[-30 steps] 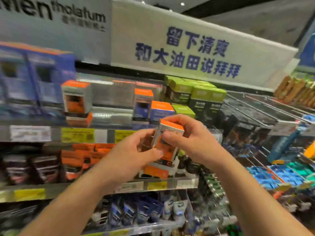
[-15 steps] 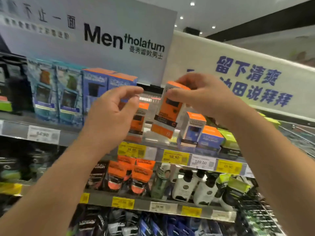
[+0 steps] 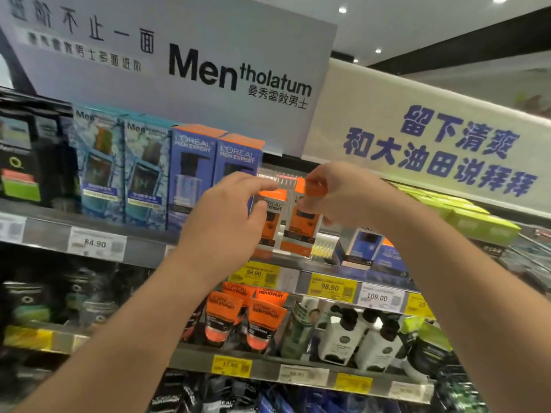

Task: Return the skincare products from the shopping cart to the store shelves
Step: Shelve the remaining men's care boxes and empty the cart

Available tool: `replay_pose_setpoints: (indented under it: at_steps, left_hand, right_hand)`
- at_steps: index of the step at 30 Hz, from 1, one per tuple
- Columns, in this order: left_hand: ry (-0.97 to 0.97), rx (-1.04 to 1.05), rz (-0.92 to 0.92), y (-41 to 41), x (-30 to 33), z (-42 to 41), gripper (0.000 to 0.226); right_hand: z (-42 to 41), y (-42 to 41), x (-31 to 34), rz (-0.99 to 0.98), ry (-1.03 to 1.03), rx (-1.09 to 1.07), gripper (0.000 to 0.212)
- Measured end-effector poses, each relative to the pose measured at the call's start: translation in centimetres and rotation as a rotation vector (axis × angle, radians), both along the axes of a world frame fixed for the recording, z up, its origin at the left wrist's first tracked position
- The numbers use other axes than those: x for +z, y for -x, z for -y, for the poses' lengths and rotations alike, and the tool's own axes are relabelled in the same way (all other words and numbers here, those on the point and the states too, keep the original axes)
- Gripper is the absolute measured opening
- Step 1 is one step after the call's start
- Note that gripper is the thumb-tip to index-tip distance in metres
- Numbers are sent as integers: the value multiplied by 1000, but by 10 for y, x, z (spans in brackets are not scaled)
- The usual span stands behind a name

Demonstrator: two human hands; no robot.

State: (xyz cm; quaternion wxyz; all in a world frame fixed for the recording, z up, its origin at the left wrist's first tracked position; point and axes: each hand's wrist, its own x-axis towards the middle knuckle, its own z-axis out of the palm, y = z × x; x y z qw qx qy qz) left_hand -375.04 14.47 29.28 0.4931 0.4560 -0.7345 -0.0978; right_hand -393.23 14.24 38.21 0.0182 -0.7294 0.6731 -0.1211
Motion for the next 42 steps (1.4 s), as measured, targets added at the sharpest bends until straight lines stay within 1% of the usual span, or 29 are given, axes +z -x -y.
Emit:
replay_pose_setpoints:
  at_steps: [3, 7, 16, 18, 22, 24, 26, 29, 33, 35, 37, 42]
  left_hand:
    - [-23, -6, 14, 1, 0, 2, 39]
    - [-31, 11, 74, 4, -2, 6, 41]
    - [-73, -3, 113, 4, -6, 7, 42]
    - [-94, -27, 81, 5, -5, 5, 43]
    - [-83, -41, -21, 10, -3, -2, 48]
    - [-59, -49, -74, 12, -2, -7, 49]
    - [-39, -58, -129, 14, 2, -13, 50]
    - [-30, -91, -163, 20, 9, -20, 46]
    - [-54, -192, -225, 37, 11, -31, 31]
    - [-78, -266, -260, 52, 8, -37, 26]
    - [-100, -356, -289, 71, 5, -43, 32]
    - [-143, -562, -246, 129, -9, -64, 30]
  right_hand:
    - [7, 1, -10, 20, -38, 12, 26]
    - [13, 2, -22, 31, -83, 35, 18]
    - [10, 2, -29, 30, -30, 72, 22]
    - [8, 1, -30, 28, -14, 64, 29]
    - [4, 3, -28, 86, 1, 28, 60]
    - [-3, 5, -27, 135, 23, 15, 64]
    - [-11, 11, -25, 160, 81, 20, 62]
    - [-28, 22, -24, 242, 201, 42, 55]
    - [-57, 44, -35, 417, 323, 63, 42]
    - [-74, 58, -46, 489, 347, 62, 36]
    - [-92, 74, -57, 540, 357, 41, 33]
    - [-142, 125, -83, 668, 384, -59, 24]
